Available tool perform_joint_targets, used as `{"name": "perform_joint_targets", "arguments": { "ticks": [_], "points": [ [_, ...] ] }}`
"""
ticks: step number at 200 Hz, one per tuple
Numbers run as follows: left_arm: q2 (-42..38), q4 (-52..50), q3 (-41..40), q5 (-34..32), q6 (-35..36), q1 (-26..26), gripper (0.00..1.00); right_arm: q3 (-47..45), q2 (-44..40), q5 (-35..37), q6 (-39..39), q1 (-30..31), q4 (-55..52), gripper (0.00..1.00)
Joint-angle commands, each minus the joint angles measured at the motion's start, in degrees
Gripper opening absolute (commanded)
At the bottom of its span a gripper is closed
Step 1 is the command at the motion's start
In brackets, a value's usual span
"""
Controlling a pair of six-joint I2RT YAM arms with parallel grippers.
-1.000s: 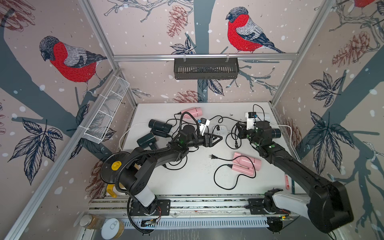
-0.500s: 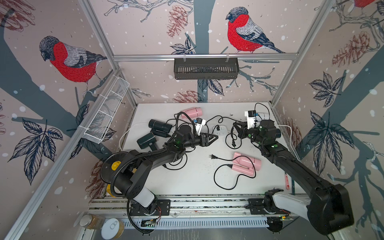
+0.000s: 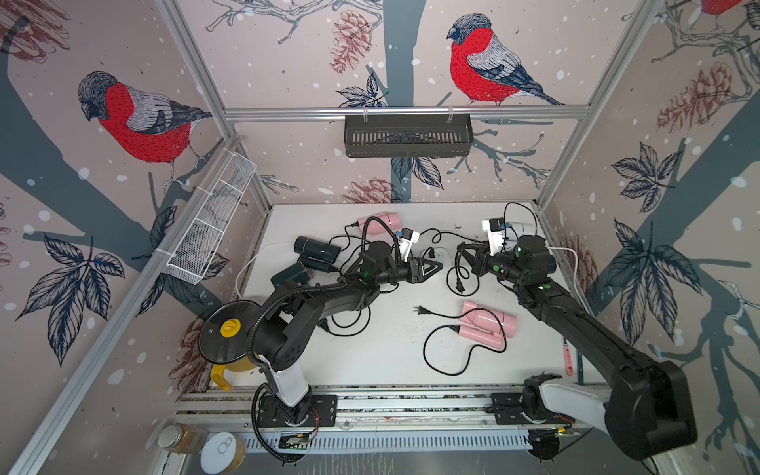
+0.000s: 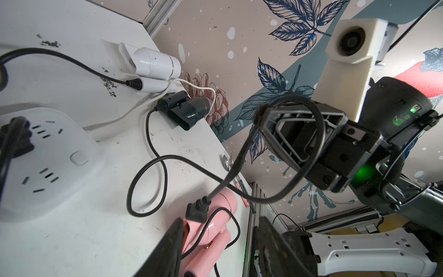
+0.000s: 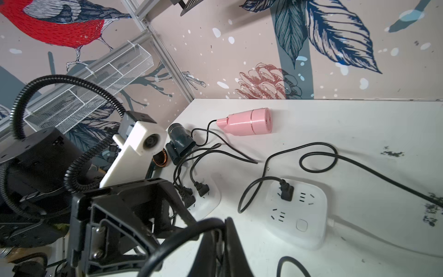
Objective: Charge the blow dryers
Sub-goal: Pick up the plug from the center of the board.
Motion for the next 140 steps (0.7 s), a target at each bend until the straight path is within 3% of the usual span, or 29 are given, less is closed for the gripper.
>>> {"name": "perform_joint_targets", "arguments": {
  "ticks": [1,84,140],
  "points": [
    [2.7,4.9,2.1,1.5,-1.1,-1.2,0.5,0.1,0.1,-3.3,1.4,-0.2,3.1,0.09],
    [11.1,7.9,7.3,3.6,-3.2,-4.7,0.41,-0.5,0.6,-5.5,3.8,-2.0,4.6,0.09],
    [12.6,0.9,11.9,0.6,0.6,-5.4,0.36,-1.4,0.8,-5.7,4.0,-2.1,4.2,0.09]
  ]
}}
